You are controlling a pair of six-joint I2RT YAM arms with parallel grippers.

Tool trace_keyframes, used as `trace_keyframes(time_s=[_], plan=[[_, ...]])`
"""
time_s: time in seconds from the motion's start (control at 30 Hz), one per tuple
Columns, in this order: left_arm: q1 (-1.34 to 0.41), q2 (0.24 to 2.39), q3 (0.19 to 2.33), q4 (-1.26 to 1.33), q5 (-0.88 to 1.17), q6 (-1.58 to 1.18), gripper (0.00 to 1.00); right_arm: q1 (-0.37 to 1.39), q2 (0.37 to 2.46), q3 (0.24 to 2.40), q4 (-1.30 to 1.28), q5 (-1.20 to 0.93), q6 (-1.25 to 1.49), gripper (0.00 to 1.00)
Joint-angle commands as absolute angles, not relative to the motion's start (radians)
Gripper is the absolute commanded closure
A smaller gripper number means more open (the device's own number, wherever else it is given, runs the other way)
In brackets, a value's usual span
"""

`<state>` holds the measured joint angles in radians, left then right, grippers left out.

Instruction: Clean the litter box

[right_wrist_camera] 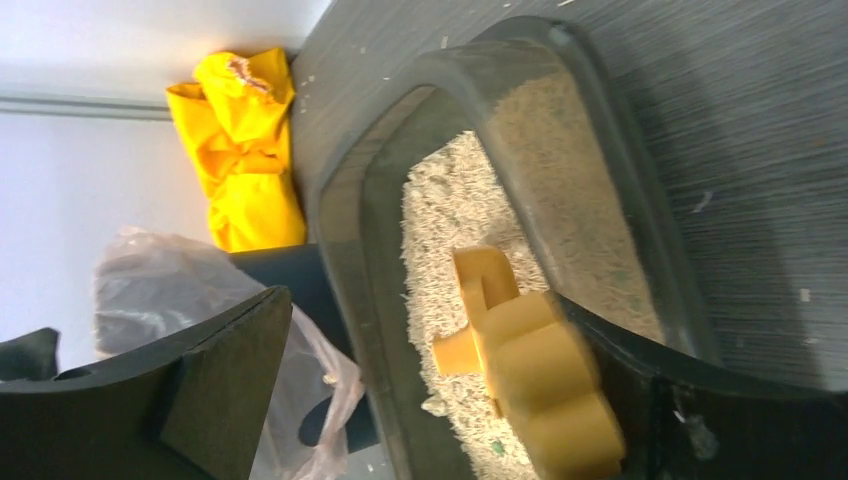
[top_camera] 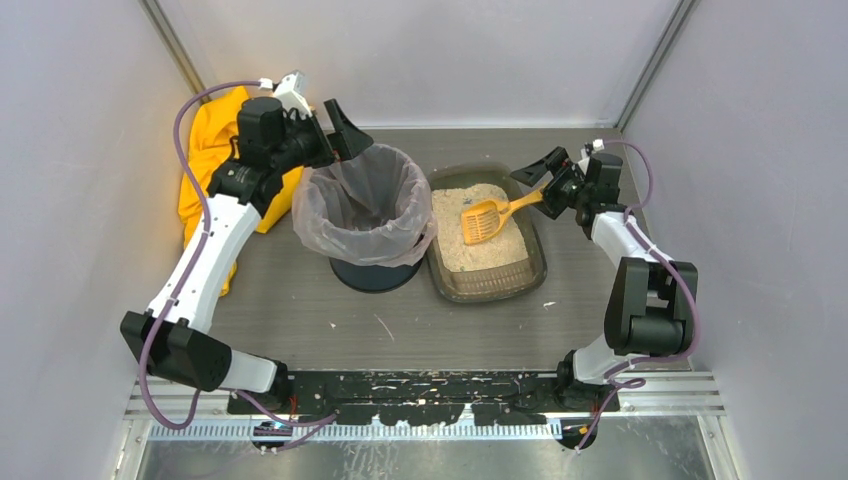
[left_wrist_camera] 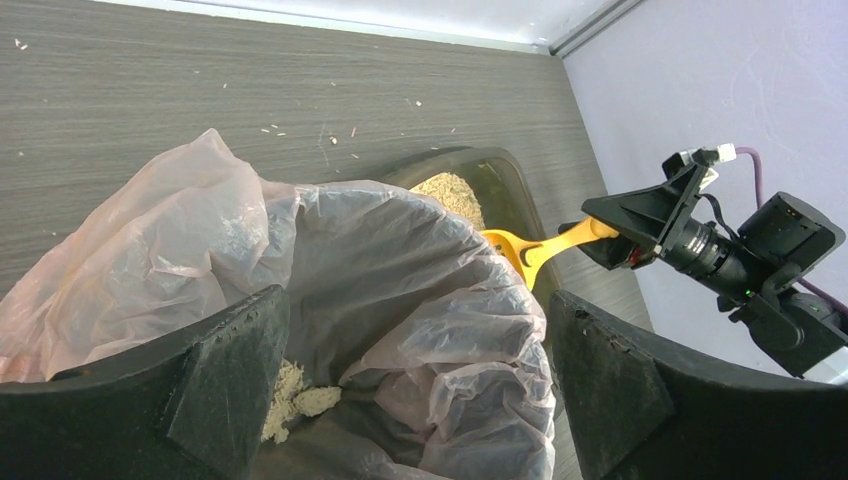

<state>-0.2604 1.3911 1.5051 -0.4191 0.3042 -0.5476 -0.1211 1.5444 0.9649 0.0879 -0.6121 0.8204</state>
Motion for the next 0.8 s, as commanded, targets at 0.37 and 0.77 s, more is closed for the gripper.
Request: trace_keyframes(time_s=[0.37,0.77], plan=[[-0.256,1.406,1.561,-0.414,0.198,-0.560,0.00,-0.284,1.441,0.990,0.074,-0.458,0.833,0.03],[-0.256,1.383,1.544,-0.431,0.168,-0.555,0.00,-0.304,1.438,0.944,0.104,-0.447,0.874,0.06]])
